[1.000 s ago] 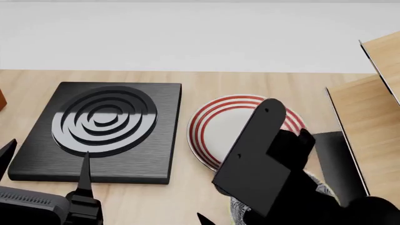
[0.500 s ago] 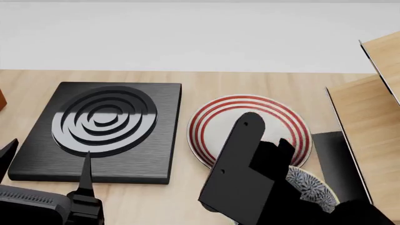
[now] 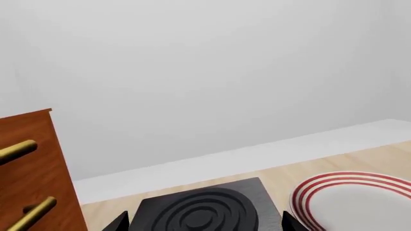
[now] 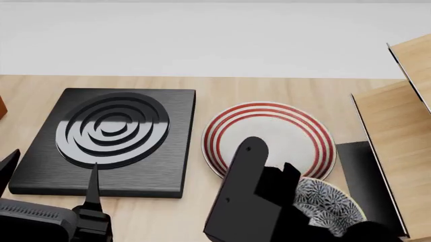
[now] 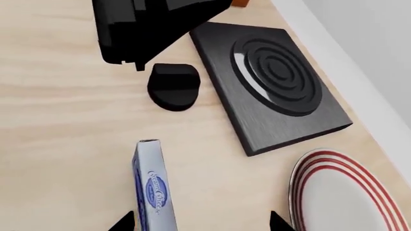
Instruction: Pick up the cream cheese and put it in the bowl.
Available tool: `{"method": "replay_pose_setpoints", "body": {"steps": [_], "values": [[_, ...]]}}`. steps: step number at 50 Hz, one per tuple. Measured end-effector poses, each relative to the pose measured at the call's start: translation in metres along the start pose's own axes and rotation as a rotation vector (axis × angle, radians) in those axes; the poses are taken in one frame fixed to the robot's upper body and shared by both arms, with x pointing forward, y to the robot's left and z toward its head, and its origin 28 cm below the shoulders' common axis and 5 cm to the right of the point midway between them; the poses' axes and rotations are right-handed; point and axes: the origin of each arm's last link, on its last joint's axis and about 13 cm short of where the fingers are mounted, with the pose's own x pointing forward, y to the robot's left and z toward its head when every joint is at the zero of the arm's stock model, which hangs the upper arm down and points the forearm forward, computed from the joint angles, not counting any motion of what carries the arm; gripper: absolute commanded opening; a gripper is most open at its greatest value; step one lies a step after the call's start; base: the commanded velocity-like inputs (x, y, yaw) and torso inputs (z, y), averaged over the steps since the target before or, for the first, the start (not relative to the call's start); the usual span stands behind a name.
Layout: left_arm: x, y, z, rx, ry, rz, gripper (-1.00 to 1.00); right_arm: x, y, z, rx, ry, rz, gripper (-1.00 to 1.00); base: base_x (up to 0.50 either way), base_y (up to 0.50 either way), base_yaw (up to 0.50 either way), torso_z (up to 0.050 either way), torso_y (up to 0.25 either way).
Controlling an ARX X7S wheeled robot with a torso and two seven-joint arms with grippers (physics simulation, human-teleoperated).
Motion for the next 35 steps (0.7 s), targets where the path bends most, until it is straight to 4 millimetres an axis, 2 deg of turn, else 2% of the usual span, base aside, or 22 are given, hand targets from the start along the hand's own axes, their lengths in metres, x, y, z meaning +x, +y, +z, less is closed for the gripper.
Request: {"method": "replay_pose_setpoints", "body": {"steps": [35], "values": [[0.002, 0.001, -0.004, 0.001, 0.008, 0.006, 1.0, 0.023, -0.008, -0.007, 0.003, 0.035, 0.064, 1.0, 0.0, 0.0, 0.0, 0.0, 0.0]]}}
